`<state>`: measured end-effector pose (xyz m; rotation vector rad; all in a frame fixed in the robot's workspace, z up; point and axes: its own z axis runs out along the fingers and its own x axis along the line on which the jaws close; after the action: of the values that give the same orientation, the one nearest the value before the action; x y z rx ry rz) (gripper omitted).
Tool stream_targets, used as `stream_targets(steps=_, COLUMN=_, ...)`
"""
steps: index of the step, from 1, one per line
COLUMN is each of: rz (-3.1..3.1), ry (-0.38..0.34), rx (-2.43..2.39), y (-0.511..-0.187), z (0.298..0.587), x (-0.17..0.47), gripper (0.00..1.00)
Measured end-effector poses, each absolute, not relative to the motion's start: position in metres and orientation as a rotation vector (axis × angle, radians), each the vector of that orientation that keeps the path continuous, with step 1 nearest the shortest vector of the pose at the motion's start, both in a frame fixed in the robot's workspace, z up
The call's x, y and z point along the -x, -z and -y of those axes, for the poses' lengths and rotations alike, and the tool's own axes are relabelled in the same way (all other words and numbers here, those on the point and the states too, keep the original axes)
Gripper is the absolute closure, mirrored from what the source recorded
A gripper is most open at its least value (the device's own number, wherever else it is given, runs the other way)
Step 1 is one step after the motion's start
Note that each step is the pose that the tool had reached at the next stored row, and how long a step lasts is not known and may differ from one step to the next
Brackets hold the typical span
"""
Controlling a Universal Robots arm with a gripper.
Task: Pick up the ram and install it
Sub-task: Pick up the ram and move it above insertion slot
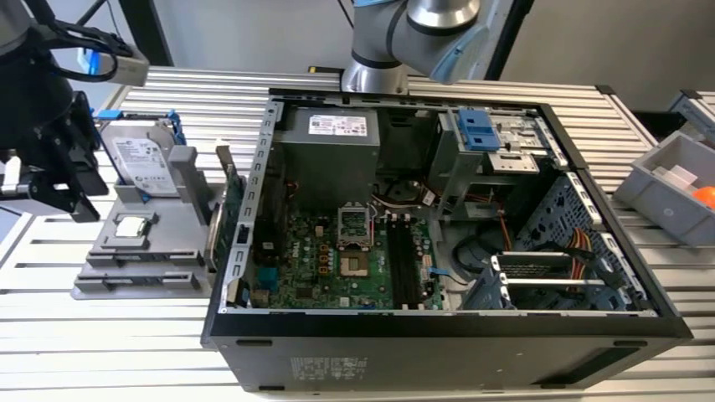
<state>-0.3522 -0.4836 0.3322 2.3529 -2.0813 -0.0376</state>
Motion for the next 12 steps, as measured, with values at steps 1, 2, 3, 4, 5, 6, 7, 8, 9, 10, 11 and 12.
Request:
stream_targets(steps=1, rz=2.081, ry=0.037, rx=-2.353, y=-0.3316, z=0.4835, x=0.3522, gripper=0.0)
stream_targets(steps=2, rz=2.081, ry=0.037, rx=-2.352, y=-0.3311, z=0.4835, x=0.3522, gripper=0.0)
stream_targets(steps=3, rz=2.081, ry=0.036, rx=-2.352, y=-0.3306, z=0.4835, x=0.3522, gripper=0.0)
stream_targets(steps=4, rz=2.08, ry=0.036, rx=-2.352, y=-0.3301, z=0.4835, x=0.3523, gripper=0.0)
stream_targets(steps=5, rz=2.08, ry=0.035, rx=-2.352, y=-0.3295, z=0.4834, x=0.3522, gripper=0.0)
stream_targets(steps=6, rz=2.08, ry=0.035, rx=-2.351, y=-0.329, z=0.4834, x=0.3522, gripper=0.0)
stream_targets(steps=7, rz=2.08, ry=0.034, rx=-2.351, y=-0.3285, z=0.4834, x=0.3522, gripper=0.0)
stream_targets(steps=8, rz=2.08, ry=0.034, rx=-2.351, y=-0.3279, z=0.4834, x=0.3522, gripper=0.0)
stream_targets(steps=9, rz=2.079, ry=0.033, rx=-2.351, y=-0.3273, z=0.4833, x=0.3522, gripper=0.0)
stream_targets(steps=10, rz=2.079, ry=0.033, rx=-2.35, y=-0.3268, z=0.4833, x=0.3522, gripper=0.0)
stream_targets(steps=11, rz=2.079, ry=0.033, rx=-2.35, y=-0.3263, z=0.4833, x=0.3522, gripper=0.0)
stream_targets(steps=12, rz=2.079, ry=0.032, rx=-2.35, y=-0.3258, z=0.4833, x=0.3522, gripper=0.0)
